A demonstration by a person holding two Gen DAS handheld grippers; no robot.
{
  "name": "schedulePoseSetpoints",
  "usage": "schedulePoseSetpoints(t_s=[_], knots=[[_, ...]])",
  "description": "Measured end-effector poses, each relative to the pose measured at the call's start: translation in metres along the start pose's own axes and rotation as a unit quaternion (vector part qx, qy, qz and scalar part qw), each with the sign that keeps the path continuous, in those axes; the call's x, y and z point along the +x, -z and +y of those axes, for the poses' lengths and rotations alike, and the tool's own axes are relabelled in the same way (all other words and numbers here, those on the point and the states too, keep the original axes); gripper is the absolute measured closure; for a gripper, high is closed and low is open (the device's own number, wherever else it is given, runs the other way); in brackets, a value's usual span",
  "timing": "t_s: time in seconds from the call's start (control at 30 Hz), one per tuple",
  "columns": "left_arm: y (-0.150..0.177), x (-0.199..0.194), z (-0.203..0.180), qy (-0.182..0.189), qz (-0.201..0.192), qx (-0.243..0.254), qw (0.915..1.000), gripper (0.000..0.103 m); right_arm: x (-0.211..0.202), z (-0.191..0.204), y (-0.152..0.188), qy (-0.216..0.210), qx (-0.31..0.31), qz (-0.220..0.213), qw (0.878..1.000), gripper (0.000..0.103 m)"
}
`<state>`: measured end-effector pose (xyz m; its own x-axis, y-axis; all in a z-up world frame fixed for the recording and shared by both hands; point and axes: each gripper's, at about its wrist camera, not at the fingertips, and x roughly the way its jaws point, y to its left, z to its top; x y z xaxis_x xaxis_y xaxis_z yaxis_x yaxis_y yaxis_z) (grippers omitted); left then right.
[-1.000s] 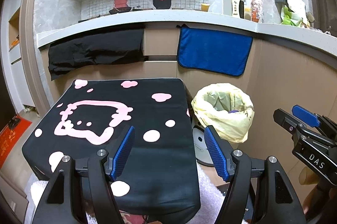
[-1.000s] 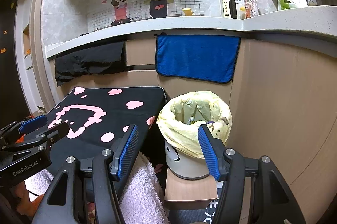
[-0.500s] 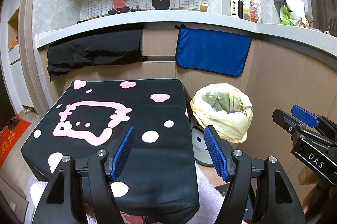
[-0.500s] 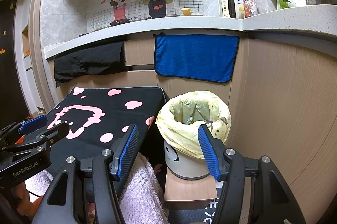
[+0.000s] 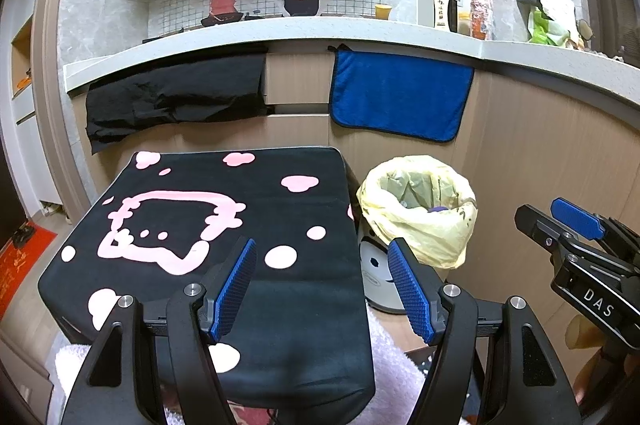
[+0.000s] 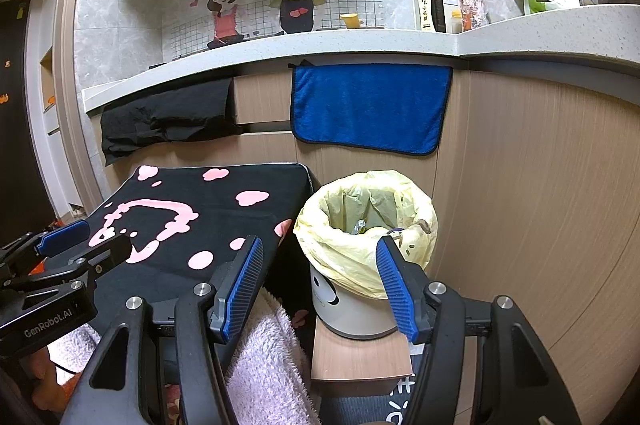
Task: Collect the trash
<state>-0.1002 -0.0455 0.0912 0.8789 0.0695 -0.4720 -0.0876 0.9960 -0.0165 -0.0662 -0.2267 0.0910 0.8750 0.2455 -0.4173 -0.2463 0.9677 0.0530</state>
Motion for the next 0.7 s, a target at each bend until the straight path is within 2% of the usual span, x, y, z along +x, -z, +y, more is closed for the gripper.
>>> schedulePoseSetpoints(t_s=[0.7], knots=[[0.0008,0.0002,0.0006,0.000,-0.002,0.000,1.0000,0.034,-0.0001,-0.0031,0.0008,0.000,0.002,0.000,1.000,0.046]])
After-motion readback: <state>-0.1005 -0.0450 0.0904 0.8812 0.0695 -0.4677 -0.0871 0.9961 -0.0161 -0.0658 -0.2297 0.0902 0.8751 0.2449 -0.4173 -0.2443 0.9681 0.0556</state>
